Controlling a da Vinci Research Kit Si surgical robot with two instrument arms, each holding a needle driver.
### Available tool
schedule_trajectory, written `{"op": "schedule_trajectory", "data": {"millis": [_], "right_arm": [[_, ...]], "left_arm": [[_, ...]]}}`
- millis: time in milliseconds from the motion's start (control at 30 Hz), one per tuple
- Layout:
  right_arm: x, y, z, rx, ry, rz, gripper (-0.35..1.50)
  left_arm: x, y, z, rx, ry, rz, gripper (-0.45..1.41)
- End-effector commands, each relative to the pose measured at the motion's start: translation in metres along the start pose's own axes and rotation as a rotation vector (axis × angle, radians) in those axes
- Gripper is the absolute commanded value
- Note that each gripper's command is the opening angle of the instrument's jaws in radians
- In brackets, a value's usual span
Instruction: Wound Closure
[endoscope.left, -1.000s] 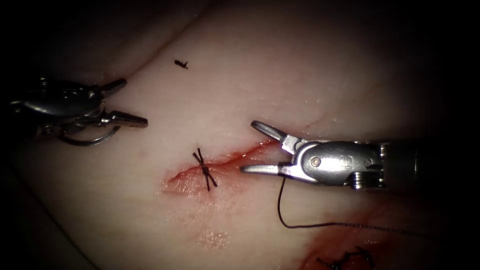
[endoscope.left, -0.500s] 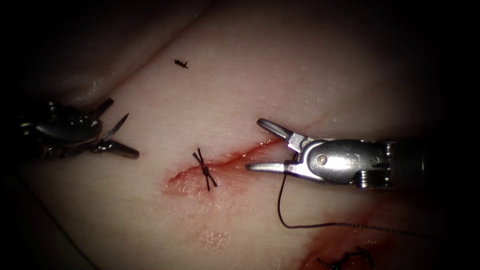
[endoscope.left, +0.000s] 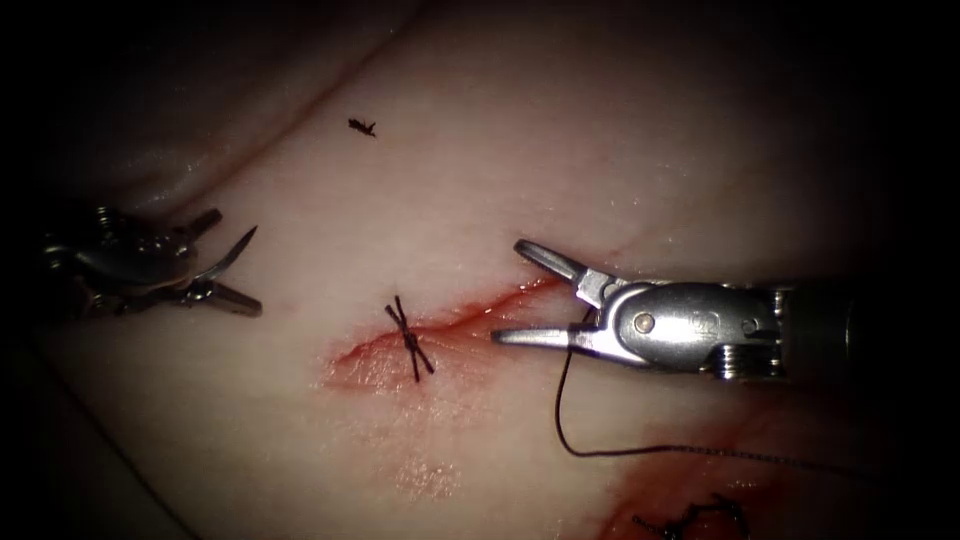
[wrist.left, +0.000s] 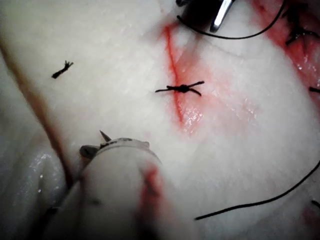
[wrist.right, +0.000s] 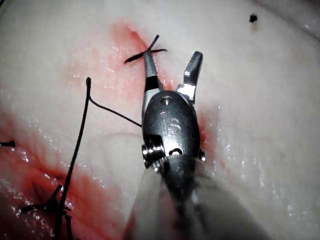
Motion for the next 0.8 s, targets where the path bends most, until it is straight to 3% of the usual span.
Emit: {"op": "schedule_trajectory", "data": {"millis": [33,67,100,167,200,233,567,633,700,733,800], "right_arm": [[-0.0003,-0.0004,0.0009,0.004,0.0,0.0,1.48],[-0.0002,-0.0004,0.0009,0.004,0.0,0.0,1.48],[-0.0002,-0.0004,0.0009,0.004,0.0,0.0,1.48],[-0.0002,-0.0004,0.0009,0.004,0.0,0.0,1.48],[-0.0002,-0.0004,0.0009,0.004,0.0,0.001,1.48],[-0.0001,-0.0004,0.0008,0.004,0.0,0.001,1.48],[0.0,0.0001,-0.0003,0.015,0.0,0.006,1.4],[0.0001,0.0003,-0.0009,0.012,-0.004,0.032,1.35],[0.0001,0.0004,-0.001,0.012,-0.004,0.033,1.33],[0.0002,0.0005,-0.0013,0.004,-0.011,0.043,1.33],[0.0002,0.0006,-0.0015,0.0,-0.014,0.045,1.33]], "left_arm": [[-0.0003,0.0004,0.0009,0.0,-0.001,-0.009,0.78],[-0.0005,0.0004,0.0011,-0.006,-0.003,-0.023,0.51],[-0.0005,0.0004,0.0011,-0.006,-0.003,-0.023,0.51],[-0.0004,0.0004,0.0011,-0.012,-0.004,-0.024,0.15],[0.0,0.0004,0.0009,-0.016,-0.001,-0.035,-0.37],[0.0004,0.0005,0.0008,-0.014,0.014,-0.01,-0.45],[0.006,0.0023,-0.0006,0.002,0.159,0.183,-0.45],[0.0081,0.003,-0.0004,-0.026,0.258,0.317,-0.45],[0.0088,0.0033,-0.0003,-0.035,0.291,0.355,-0.45],[0.0102,0.0038,0.0,-0.078,0.373,0.427,-0.45],[0.0107,0.0041,0.0002,-0.096,0.399,0.457,-0.45]]}}
